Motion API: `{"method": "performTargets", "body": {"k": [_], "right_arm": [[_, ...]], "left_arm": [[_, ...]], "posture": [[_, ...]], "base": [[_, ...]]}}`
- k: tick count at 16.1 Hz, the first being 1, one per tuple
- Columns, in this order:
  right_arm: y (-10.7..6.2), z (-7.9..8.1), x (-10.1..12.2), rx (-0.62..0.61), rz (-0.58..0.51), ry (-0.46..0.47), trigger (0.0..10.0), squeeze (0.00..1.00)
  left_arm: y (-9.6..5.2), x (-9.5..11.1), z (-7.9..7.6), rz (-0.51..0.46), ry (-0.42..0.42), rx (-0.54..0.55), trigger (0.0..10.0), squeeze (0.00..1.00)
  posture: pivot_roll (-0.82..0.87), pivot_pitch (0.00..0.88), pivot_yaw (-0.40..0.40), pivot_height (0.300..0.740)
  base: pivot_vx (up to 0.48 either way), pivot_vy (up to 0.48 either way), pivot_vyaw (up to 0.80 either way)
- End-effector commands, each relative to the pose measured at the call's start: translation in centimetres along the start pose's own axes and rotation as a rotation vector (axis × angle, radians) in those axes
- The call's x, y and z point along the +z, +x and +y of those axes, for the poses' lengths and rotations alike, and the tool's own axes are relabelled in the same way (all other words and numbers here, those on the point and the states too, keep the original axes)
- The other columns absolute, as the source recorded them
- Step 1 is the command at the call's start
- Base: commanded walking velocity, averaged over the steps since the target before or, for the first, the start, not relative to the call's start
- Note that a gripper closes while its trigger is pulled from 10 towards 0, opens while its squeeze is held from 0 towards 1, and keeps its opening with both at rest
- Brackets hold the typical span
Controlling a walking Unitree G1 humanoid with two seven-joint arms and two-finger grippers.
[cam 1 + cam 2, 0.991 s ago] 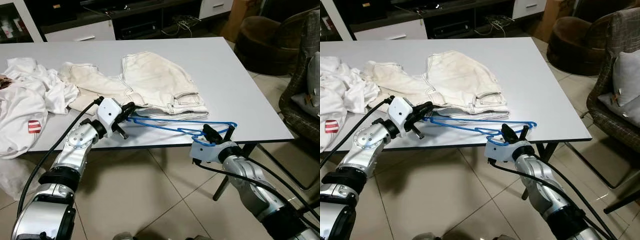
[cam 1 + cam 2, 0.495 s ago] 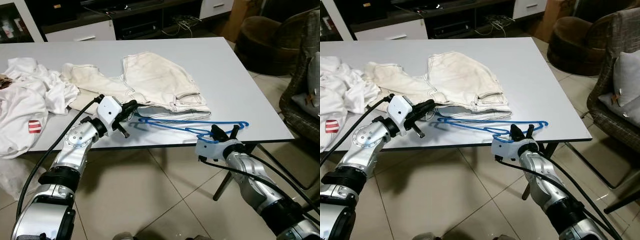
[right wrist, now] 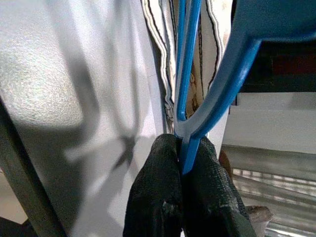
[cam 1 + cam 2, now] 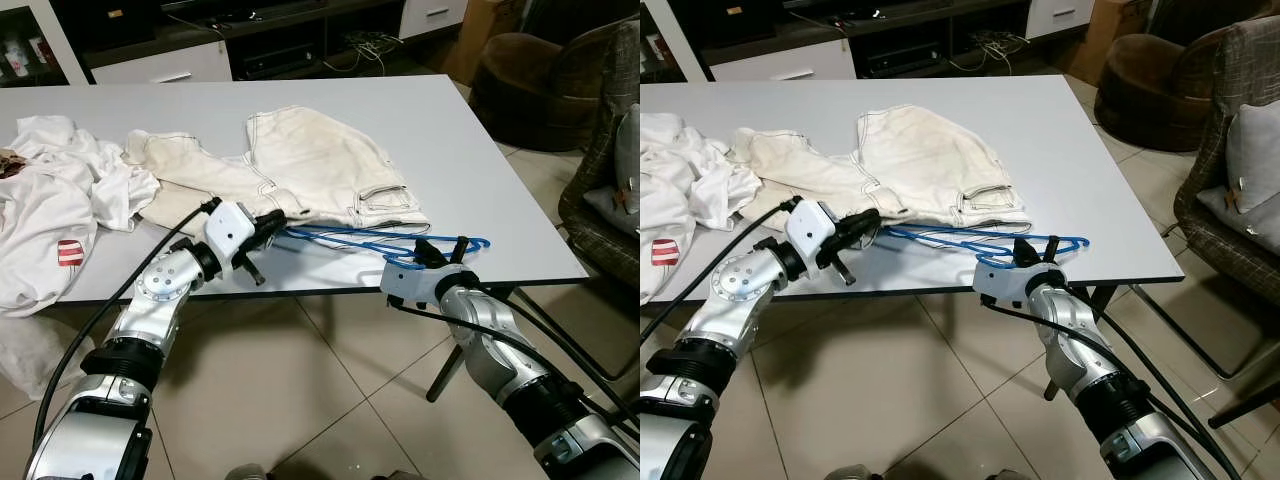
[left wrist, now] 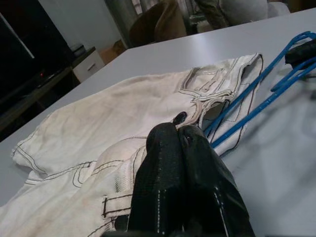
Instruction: Hang hanger
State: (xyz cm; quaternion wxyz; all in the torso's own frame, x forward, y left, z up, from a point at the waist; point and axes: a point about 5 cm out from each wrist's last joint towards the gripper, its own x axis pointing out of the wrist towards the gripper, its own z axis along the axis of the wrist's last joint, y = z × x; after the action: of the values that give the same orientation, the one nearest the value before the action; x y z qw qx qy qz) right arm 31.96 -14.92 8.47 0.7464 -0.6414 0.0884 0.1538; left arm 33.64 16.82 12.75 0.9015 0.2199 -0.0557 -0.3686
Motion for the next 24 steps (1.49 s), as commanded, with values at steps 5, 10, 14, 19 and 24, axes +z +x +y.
{"method": "performTargets", "body": {"k": [5,10,14,19,24], "right_arm": [[0.7,-0.9,2.5,-0.014,-0.09,-0.012,10.0,0.0],[1.1,-1.3,3.0,-0.032,-0.116,-0.018,10.0,0.0],[1.3,-1.3,3.4,-0.064,-0.136,0.001,10.0,0.0],[1.3,-1.1,3.5,-0.07,-0.143,0.03,10.0,0.0],[1.4,-1.3,3.8,-0.088,-0.15,0.057,10.0,0.0]], "left_arm": [[1.2,1.8,-0.4,-0.067,0.063,-0.053,0.0,0.0],[1.9,2.2,-2.2,-0.109,0.068,-0.103,0.0,0.0],[2.5,2.8,-3.7,-0.152,0.052,-0.147,0.0,0.0],[2.6,3.2,-4.5,-0.176,0.043,-0.171,0.0,0.0],[2.9,3.6,-5.1,-0.194,0.039,-0.191,0.0,0.0]], "posture": [[0.02,0.01,0.07,0.74],[0.02,0.0,0.056,0.74],[0.02,0.0,0.056,0.74],[0.02,0.0,0.054,0.74],[0.02,0.0,0.056,0.74]], "base": [[0.0,0.0,0.0],[0.0,0.0,0.0],[0.0,0.0,0.0],[0.0,0.0,0.0],[0.0,0.0,0.0]]}}
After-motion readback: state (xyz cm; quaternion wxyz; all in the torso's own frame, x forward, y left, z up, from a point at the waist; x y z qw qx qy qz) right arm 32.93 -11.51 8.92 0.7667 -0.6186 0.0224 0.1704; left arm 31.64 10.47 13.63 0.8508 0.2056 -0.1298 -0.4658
